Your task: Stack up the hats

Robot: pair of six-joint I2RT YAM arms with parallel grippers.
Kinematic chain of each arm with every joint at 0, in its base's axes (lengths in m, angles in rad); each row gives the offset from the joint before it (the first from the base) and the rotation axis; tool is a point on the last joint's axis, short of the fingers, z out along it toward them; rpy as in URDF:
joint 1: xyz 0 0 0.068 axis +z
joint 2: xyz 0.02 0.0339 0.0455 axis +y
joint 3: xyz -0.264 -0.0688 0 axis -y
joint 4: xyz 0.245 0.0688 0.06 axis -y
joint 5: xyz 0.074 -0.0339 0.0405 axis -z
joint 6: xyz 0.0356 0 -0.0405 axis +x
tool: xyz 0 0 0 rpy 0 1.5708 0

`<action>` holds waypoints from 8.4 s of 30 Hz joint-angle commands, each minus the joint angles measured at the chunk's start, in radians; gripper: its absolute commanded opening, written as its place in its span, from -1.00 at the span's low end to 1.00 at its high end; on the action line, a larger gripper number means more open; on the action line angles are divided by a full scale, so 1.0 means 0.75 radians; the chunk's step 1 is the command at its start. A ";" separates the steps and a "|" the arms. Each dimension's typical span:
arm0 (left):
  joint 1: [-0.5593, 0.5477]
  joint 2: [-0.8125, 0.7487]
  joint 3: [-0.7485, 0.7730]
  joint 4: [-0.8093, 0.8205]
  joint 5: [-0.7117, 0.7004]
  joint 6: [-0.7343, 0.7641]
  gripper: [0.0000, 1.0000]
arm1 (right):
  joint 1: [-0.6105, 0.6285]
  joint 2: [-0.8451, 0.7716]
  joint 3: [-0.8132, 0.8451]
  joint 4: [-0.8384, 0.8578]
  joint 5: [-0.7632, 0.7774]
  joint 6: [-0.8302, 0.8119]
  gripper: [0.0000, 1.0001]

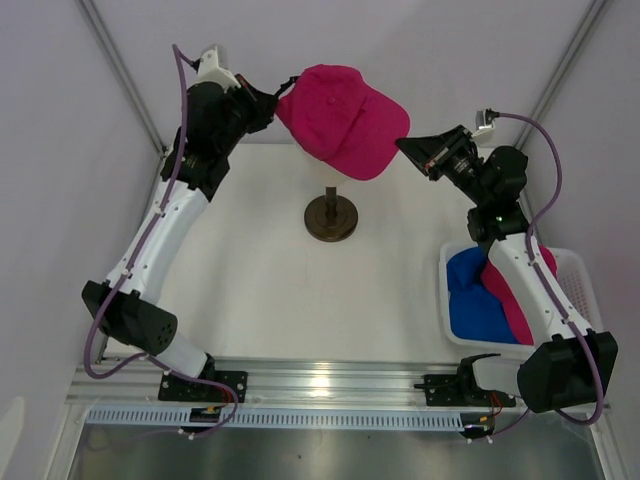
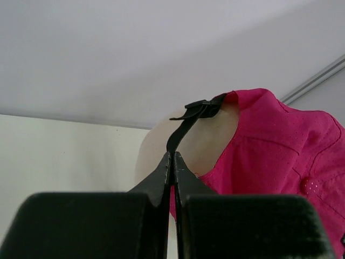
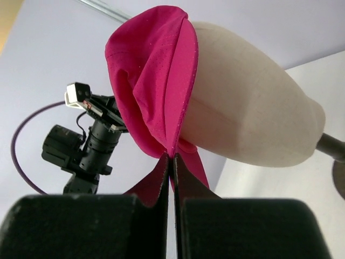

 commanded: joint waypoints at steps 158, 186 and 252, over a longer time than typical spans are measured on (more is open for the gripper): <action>0.136 -0.473 -0.400 -0.080 -0.050 0.416 0.99 | -0.356 -0.278 0.189 -0.956 0.498 -0.755 0.68; 0.136 -0.958 -0.926 -0.258 0.042 0.497 0.99 | -0.914 -0.529 -0.387 -1.554 0.877 -0.651 0.99; 0.155 -0.412 -0.004 -0.182 0.727 -0.012 0.85 | -0.380 0.108 0.854 -0.532 0.138 -1.097 -1.00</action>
